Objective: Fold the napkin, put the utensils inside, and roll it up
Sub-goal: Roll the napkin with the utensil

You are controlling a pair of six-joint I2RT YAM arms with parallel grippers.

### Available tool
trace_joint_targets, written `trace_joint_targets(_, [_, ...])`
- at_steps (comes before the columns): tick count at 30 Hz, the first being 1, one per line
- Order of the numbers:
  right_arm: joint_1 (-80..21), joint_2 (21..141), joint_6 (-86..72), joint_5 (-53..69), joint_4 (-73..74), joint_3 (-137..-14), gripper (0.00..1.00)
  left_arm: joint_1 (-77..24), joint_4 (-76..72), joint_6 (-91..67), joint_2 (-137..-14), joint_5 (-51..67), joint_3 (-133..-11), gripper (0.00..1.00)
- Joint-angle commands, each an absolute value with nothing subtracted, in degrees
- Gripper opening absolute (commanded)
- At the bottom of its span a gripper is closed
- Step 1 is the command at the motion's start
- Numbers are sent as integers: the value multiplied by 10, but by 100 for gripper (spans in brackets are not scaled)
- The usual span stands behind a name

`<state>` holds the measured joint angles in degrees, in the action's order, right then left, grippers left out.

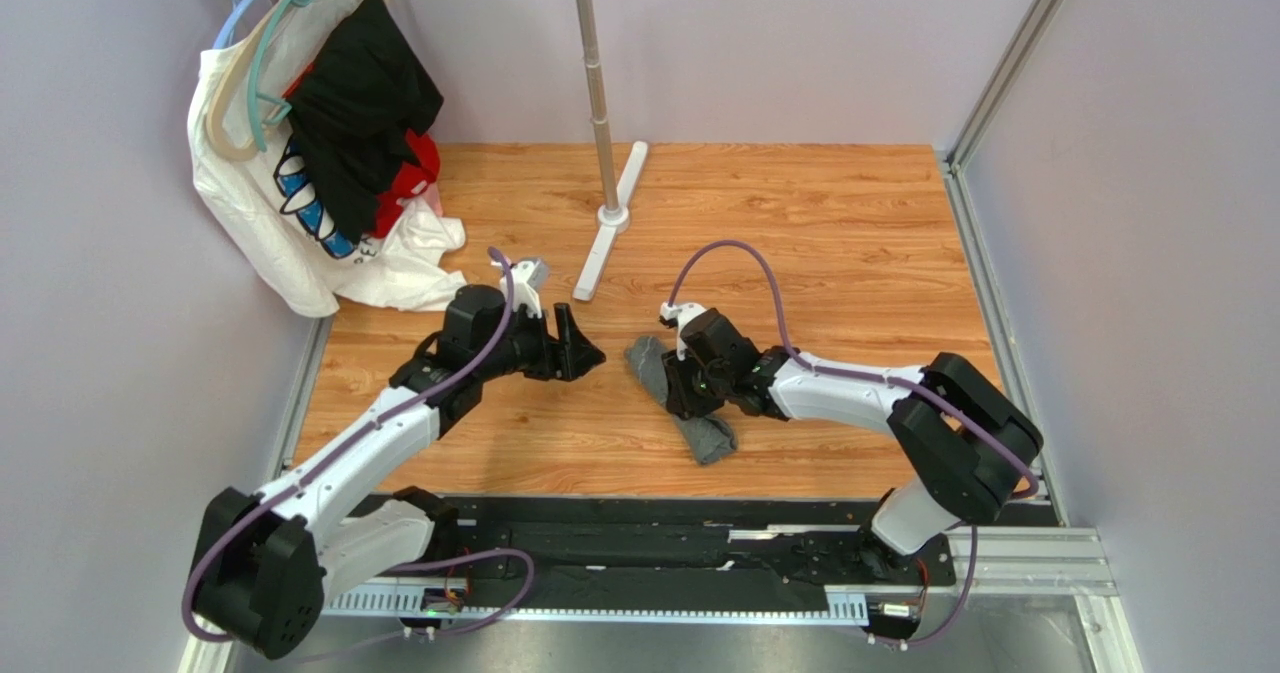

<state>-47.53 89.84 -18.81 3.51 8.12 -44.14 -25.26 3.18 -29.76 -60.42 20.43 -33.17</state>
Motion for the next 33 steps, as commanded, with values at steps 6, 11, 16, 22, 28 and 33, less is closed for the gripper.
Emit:
trace_joint_targets(6, [-394, 846, -240, 51, 69, -388, 27, -238, 192, -283, -491, 203, -424, 80])
trace_joint_targets(11, [-345, 820, -246, 47, 71, -368, 26, -227, 235, -265, -485, 226, -475, 80])
trace_joint_targets(16, [-279, 807, -244, 53, 73, -356, 26, -212, 236, -255, -490, 266, -506, 81])
trace_joint_targets(22, [-195, 820, -226, 70, 74, -365, 26, -188, 244, -237, -511, 294, -541, 81])
trace_joint_targets(28, [-127, 843, -189, 97, 105, -401, 27, -166, 243, -229, -525, 319, -554, 81])
trace_joint_targets(33, [-83, 862, -166, 125, 136, -439, 27, -149, 246, -219, -534, 334, -561, 81])
